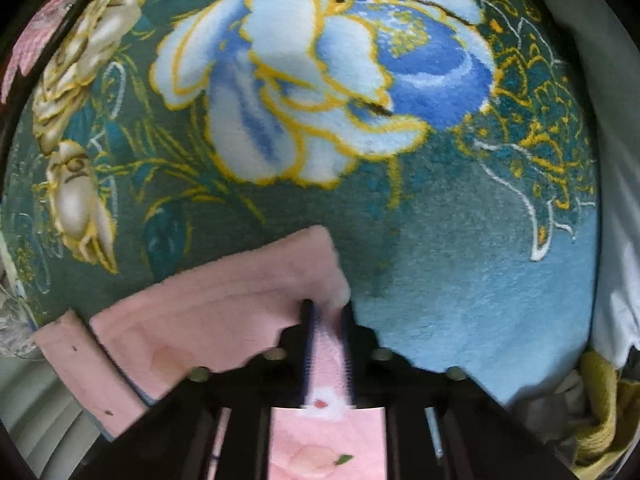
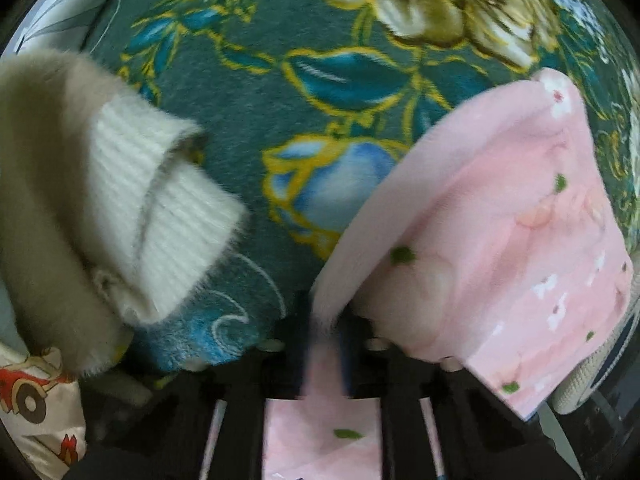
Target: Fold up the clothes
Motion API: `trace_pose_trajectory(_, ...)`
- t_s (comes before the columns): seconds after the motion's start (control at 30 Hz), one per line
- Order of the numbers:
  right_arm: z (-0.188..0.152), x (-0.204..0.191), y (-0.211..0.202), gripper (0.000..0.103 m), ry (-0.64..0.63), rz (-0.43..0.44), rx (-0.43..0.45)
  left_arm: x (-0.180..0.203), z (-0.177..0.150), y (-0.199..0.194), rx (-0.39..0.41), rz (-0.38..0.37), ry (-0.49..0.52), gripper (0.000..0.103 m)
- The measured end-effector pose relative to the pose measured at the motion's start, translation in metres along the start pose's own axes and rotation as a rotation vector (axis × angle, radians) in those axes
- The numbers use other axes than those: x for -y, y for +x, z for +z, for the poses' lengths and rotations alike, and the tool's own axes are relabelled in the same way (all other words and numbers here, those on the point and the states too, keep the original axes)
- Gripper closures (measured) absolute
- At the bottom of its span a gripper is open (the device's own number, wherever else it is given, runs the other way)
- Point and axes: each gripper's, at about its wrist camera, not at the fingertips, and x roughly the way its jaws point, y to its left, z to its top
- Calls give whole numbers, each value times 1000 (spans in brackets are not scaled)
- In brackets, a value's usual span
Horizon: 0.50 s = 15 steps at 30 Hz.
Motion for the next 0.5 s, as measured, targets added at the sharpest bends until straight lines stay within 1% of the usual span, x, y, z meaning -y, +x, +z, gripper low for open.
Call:
trace_pose_trajectory(0.1,-6,4,-20,98,-54,58,21,-6,-3,-11,9,-21,19,97)
trace_pose_trajectory(0.17,-12,8,-39,98,-94,105,46,-11,-7,-25,22,-62,38,98)
trace_pose_trajectory(0.3,-34,24,-87,99,-166,212,100,-30,-21,-82,79,-265,115,98)
trace_pose_trajectory(0.4,-44,41,-133,99,-212,312,142,-60,-41,-132,143,-387,196,98)
trace_pose_trajectory(0.43,-50,50,-143,99,-230,336,161,-76,-50,-146,168,-416,222,98)
trace_pose_trajectory(0.5,-75,68,-156,99,-269,362,195,-112,-67,-154,200,-438,251,98)
